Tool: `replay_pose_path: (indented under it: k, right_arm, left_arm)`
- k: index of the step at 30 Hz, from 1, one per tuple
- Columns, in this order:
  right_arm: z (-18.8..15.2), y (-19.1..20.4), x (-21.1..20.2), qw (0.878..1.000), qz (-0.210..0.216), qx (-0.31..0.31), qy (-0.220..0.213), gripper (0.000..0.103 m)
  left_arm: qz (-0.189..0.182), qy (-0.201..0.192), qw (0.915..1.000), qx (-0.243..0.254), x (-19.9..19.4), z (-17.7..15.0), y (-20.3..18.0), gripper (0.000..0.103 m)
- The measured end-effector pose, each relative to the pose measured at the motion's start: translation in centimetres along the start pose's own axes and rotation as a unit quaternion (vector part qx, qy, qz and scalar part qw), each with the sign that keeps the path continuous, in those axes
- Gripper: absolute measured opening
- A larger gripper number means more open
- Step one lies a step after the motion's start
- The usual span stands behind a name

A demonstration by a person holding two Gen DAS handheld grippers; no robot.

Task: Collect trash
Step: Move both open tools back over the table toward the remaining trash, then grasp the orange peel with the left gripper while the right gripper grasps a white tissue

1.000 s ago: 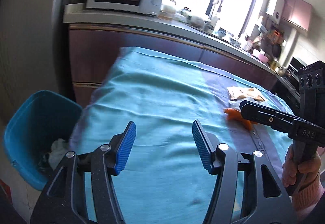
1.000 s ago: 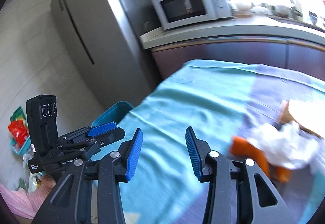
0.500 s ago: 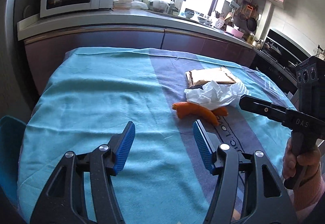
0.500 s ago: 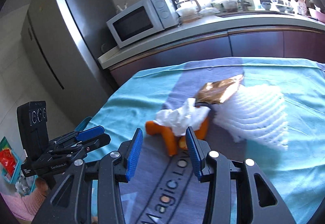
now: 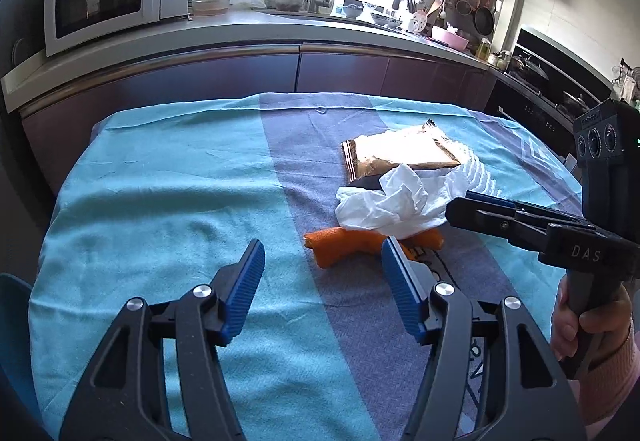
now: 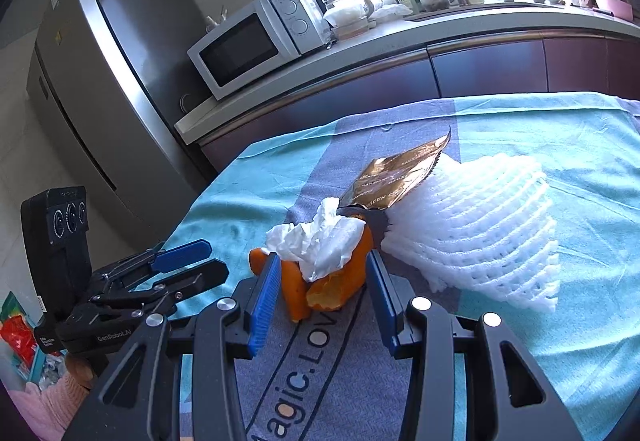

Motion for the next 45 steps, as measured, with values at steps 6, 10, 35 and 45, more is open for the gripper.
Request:
replay_pose_path:
  k: [6,10,35,45]
  right_arm:
    - [0.4,-0.4,0.9,1.000,0.006,0.009,0.000,0.042]
    - [0.5,-0.6,1.5,1.000,0.005,0.016,0.004,0.041]
    - [0.2,-1.6,-0.1,0.999,0.023,0.040,-0.011,0.008]
    - [0.3,-1.9,0.0,0.999,0.026,0.043,-0.011,0.008]
  left_arm:
    - [-0.008,0.018,0.9998,0.009,1.7,0.7,-0.6,0.061]
    - [-0.017,0.033,0.9992,0.015,2.7,1.1,-1.1,0.061]
    - [-0.040,0.054,0.9969,0.041,3.5,0.6,-3.1,0.029]
    - [-0.043,0.067,0.9955,0.053,4.1,0.8,-3.8,0.039]
Point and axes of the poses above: each gripper's, at about its wrist camera, not at the fingertips, and x roughly the way its jaws point, y to its left, z to its top, the point moved 1 cm from there along x, roughly the way its jaws point, and after that the axes turned 15 degrees about z, right-handed, at the moved point
